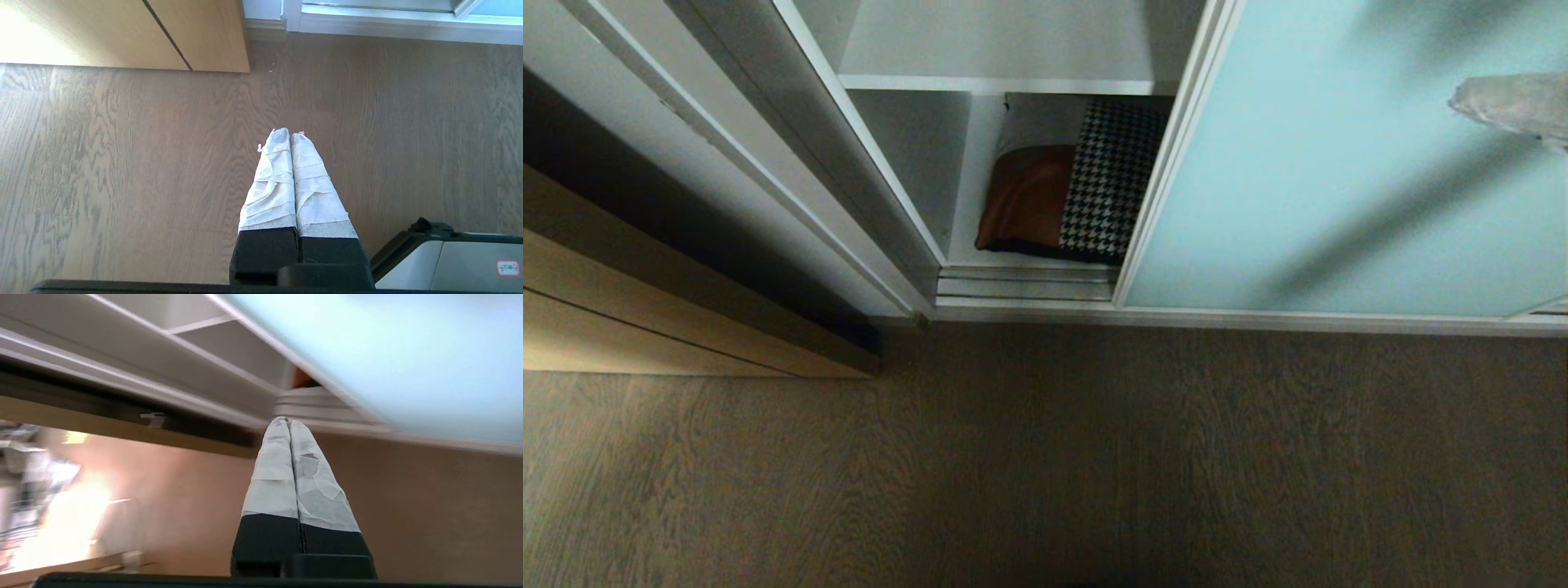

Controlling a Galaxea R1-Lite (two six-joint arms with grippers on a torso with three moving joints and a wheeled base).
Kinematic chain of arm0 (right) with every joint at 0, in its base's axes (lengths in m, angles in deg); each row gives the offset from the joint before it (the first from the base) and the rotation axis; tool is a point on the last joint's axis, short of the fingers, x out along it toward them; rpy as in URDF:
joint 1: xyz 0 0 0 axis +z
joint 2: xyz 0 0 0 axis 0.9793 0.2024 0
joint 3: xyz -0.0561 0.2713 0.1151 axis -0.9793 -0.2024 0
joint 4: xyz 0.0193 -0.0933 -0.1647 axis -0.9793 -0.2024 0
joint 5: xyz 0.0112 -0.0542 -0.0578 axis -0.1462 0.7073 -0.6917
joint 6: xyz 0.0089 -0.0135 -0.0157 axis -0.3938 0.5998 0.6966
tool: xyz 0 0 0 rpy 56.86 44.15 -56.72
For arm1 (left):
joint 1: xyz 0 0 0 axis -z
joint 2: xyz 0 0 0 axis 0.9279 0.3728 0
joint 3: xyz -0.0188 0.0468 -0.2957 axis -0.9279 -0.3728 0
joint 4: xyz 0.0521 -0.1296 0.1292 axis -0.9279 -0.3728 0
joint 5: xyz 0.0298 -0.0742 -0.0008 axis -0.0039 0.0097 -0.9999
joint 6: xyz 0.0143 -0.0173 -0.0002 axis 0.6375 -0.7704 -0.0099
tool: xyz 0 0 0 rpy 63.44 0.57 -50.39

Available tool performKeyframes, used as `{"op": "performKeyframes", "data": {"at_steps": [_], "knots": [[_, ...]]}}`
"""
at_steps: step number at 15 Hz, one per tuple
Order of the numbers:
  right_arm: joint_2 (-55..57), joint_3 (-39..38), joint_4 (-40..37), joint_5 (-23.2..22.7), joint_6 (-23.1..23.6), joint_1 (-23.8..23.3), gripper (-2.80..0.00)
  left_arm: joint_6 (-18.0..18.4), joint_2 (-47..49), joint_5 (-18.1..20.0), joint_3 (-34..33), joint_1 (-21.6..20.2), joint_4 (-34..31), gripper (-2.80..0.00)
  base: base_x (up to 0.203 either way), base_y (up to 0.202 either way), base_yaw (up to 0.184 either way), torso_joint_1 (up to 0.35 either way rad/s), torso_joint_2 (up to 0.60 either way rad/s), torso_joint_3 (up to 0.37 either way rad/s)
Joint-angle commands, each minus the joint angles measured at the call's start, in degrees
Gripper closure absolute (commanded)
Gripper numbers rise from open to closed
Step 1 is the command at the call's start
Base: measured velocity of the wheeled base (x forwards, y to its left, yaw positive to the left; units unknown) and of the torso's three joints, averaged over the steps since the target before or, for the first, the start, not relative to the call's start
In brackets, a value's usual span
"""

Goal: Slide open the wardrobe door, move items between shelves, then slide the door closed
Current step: Close the door

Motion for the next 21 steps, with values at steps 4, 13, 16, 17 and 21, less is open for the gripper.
{"op": "performKeyframes", "data": {"at_steps": [4,13,16,17,21], "knots": [[-14.41,-10.69,-0.4,10.83,3.53,-3.34,0.0,0.01,0.06,-0.02,-0.09,-0.03,0.0,0.0,0.0,0.0,0.0,0.0,0.0,0.0],[-43.62,-41.13,-0.05,12.66,7.45,-23.72,0.0,0.01,0.06,-0.02,-0.09,-0.03,0.0,0.0,0.0,0.0,0.0,0.0,0.0,0.0],[-49.36,-47.89,0.58,12.79,7.75,-28.69,0.0,0.01,0.06,-0.02,-0.09,-0.03,0.0,0.0,0.0,0.0,0.0,0.0,0.0,0.0],[-50.84,-50.08,0.6,12.83,7.73,-28.91,0.0,0.01,0.06,-0.02,-0.09,-0.03,0.0,0.0,0.0,0.0,0.0,0.0,0.0,0.0],[-58.57,-60.89,0.61,12.56,9.16,-28.91,0.0,0.01,0.06,-0.02,-0.09,-0.03,0.0,0.0,0.0,0.0,0.0,0.0,0.0,0.0]]}}
